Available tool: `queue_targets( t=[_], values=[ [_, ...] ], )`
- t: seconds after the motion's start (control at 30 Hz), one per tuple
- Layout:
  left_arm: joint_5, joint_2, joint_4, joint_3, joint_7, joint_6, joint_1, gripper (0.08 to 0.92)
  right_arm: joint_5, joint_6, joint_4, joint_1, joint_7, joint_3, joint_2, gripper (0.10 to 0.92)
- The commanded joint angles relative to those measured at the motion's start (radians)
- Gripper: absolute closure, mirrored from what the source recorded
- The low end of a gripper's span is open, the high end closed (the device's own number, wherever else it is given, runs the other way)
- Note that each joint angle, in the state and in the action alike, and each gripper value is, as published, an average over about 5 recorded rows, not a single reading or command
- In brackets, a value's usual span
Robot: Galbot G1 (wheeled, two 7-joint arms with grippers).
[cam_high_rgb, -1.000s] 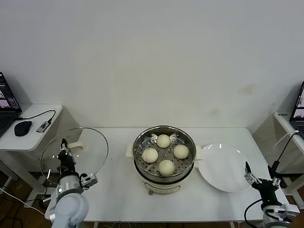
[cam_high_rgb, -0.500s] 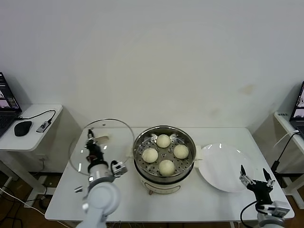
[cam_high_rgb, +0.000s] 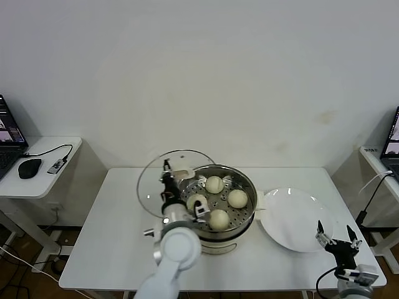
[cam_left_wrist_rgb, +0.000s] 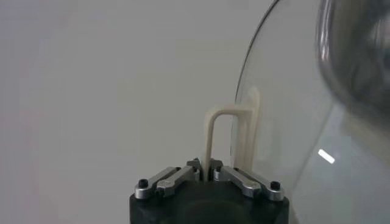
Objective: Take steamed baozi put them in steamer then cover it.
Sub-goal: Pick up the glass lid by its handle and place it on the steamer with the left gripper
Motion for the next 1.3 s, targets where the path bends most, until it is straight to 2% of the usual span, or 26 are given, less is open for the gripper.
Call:
queue_targets(
  t=[0.03,0.33,1.3],
  values=[
    [0.025,-0.048,0.063,0.179,0.035,0.043,-0.064,0.851,-0.013,-0.004,-0.011,0.008,0.003,0.000,0.007,0.203],
    [0.006,-0.049,0.099,0.235,0.029,0.043,-0.077,0.851,-0.018,-0.005,-0.014,0.012,0.003,0.000,0.012,0.203],
    [-0.005,-0.050,0.191,0.193,0.012,0.043,-0.062,0.851,-0.024,-0.006,-0.015,0.024,0.002,-0.002,0.012,0.203]
  ],
)
